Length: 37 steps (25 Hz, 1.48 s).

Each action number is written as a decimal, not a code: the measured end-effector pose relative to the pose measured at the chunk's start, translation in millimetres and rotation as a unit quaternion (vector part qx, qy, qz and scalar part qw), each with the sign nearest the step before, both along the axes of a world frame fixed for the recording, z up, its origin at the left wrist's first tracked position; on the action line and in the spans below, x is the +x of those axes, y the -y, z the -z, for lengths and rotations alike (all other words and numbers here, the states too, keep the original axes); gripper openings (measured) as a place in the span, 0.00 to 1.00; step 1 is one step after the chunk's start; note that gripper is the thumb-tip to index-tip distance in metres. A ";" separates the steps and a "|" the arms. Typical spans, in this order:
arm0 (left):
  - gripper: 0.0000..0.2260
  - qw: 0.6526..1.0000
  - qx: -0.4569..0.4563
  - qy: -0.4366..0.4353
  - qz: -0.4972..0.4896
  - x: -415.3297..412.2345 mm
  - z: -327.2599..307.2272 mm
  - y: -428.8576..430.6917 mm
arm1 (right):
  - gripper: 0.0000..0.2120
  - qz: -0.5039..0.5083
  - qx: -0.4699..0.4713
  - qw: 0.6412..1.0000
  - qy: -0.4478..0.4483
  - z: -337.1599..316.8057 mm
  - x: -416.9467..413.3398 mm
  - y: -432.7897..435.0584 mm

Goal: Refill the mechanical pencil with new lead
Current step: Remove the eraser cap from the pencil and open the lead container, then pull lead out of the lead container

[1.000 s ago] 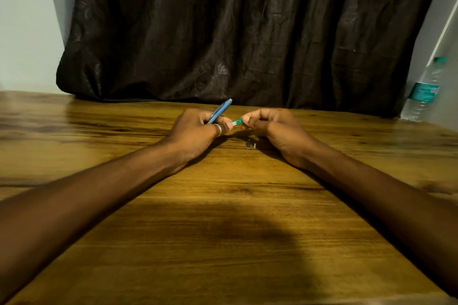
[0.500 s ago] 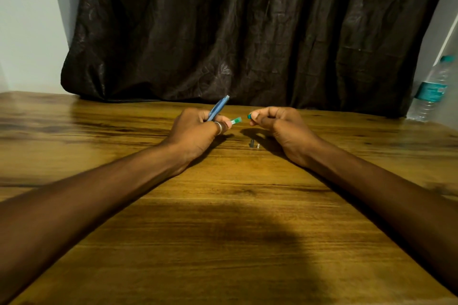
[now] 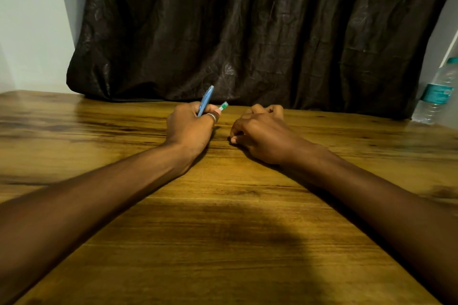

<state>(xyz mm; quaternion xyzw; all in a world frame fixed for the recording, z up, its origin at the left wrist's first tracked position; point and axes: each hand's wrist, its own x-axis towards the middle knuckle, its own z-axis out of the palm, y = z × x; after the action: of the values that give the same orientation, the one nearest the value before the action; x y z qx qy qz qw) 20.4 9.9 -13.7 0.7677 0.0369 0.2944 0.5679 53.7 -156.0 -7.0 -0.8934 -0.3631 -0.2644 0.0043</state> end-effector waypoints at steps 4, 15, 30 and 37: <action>0.05 1.000 0.010 -0.003 -0.002 -0.2 -0.1 0.0 | 0.08 0.000 0.001 1.000 -0.021 1.0 -2.4 0.5; 0.06 0.999 0.026 -0.011 0.015 -3.8 -2.1 0.7 | 0.07 0.015 0.089 0.993 -0.073 -8.2 -2.8 12.8; 0.10 0.990 0.097 0.026 0.101 -7.3 -1.1 1.3 | 0.09 -0.071 0.459 0.851 -0.244 -21.1 -6.8 12.4; 0.10 0.984 0.067 0.028 0.162 -4.4 -0.6 -1.2 | 0.08 -0.075 0.544 0.753 -0.361 -22.0 -13.4 12.0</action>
<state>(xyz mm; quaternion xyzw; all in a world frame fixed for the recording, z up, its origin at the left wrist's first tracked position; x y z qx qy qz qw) 16.0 11.1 -13.1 0.7912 -0.1237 0.2219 0.5563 40.3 -168.0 15.0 -0.7390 -0.1951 -0.0736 0.6406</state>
